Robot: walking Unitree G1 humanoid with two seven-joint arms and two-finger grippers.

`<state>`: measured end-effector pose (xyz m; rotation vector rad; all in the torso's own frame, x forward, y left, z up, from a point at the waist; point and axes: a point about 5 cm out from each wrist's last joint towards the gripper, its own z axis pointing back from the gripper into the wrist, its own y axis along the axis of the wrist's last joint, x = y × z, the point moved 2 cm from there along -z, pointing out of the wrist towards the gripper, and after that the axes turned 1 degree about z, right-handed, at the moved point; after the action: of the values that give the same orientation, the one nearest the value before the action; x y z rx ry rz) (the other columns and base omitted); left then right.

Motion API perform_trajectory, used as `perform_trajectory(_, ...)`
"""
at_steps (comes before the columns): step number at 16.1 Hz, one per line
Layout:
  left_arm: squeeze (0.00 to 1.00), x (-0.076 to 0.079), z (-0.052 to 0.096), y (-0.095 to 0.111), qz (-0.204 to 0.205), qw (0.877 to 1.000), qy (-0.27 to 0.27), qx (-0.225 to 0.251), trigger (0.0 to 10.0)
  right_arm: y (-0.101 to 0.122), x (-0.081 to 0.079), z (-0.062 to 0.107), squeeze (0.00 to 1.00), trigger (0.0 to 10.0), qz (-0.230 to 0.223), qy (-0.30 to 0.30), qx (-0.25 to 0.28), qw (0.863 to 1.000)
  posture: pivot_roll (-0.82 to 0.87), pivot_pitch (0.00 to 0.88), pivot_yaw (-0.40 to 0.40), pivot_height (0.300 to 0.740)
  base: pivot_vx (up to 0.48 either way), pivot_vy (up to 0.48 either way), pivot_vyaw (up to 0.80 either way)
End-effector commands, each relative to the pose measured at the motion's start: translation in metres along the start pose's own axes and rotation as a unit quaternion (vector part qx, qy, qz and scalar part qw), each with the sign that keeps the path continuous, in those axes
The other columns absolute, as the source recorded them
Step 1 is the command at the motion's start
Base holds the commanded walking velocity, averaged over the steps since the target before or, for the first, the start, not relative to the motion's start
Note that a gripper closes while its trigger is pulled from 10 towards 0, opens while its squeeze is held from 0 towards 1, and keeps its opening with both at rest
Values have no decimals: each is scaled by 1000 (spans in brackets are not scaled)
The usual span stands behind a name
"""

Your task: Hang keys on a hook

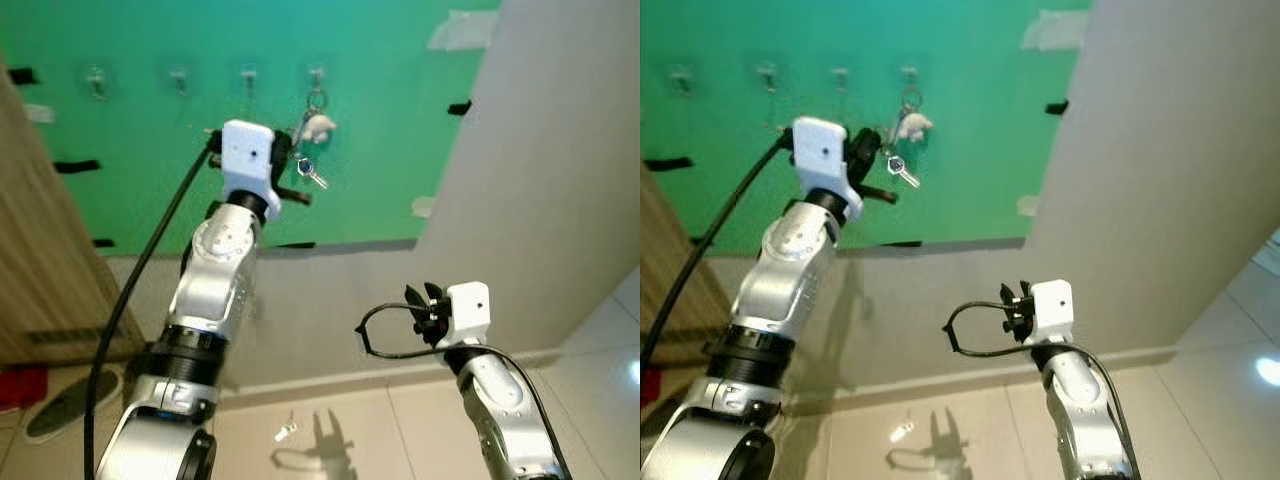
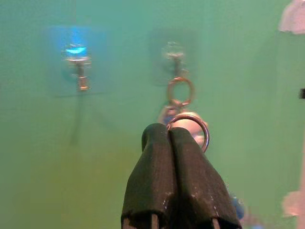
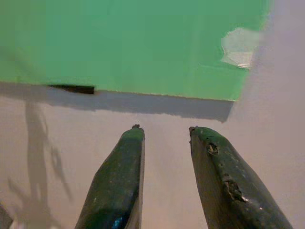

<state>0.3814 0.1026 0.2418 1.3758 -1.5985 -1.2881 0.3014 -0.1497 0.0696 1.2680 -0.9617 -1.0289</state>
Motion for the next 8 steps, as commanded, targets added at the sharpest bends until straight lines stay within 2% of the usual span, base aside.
perform_trajectory(1, 0, -5, 2, 3, -16, 1000, 13, 10, 10000, 9, -7, -4, 16, 10000, 13, 20, 14, 1000, -54, 0, -32, 740, 0, 0, 669)
perform_trajectory(6, 0, -2, 4, 6, -31, 999, 13, 20, 10000, 6, -9, -7, 24, 10000, 4, 31, 6, 999, -40, 0, -42, 740, 0, 0, 640)
perform_trajectory(8, 0, 1, 5, 8, -40, 999, 8, 28, 10000, 5, -12, -8, 24, 10000, 4, 38, 3, 999, -41, 0, -40, 740, 285, -351, 638)
